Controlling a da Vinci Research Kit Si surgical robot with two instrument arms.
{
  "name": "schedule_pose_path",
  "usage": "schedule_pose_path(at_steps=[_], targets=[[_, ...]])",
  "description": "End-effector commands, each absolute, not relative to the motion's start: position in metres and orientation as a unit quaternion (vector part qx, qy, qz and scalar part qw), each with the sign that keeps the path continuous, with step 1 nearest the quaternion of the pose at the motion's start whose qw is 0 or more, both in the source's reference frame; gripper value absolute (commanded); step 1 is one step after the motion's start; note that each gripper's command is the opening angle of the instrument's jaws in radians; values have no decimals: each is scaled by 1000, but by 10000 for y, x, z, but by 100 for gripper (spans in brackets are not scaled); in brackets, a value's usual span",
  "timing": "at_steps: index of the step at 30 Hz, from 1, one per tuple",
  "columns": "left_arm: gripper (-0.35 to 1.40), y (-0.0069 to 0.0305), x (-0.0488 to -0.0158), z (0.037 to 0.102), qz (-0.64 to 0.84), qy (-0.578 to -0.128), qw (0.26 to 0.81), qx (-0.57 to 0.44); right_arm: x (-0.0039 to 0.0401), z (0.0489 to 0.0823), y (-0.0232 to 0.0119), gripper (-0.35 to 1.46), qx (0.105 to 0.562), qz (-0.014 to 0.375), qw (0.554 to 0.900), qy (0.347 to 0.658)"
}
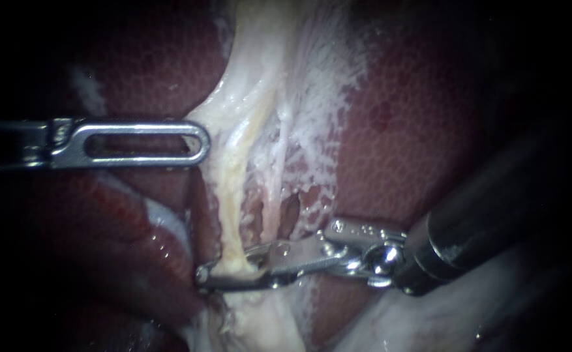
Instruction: Going back first clip left tube
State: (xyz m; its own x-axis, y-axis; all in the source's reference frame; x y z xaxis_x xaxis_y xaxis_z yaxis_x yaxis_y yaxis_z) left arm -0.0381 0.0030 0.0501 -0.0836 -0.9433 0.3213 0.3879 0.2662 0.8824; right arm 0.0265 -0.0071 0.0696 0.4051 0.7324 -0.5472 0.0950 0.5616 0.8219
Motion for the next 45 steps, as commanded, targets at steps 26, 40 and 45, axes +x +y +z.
schedule_pose_path(at_steps=[26, 40, 45], targets=[[-35, 29, -381, 501, -539, -501, 618, 276, 262, 689, -62, 46, 409, 204, 729, 509], [-35, 28, -381, 501, -539, -501, 618, 276, 262, 687, -54, 53, 328, 80, 741, 581], [-35, 28, -381, 501, -539, -502, 618, 276, 261, 687, -54, 53, 314, 59, 742, 590]])
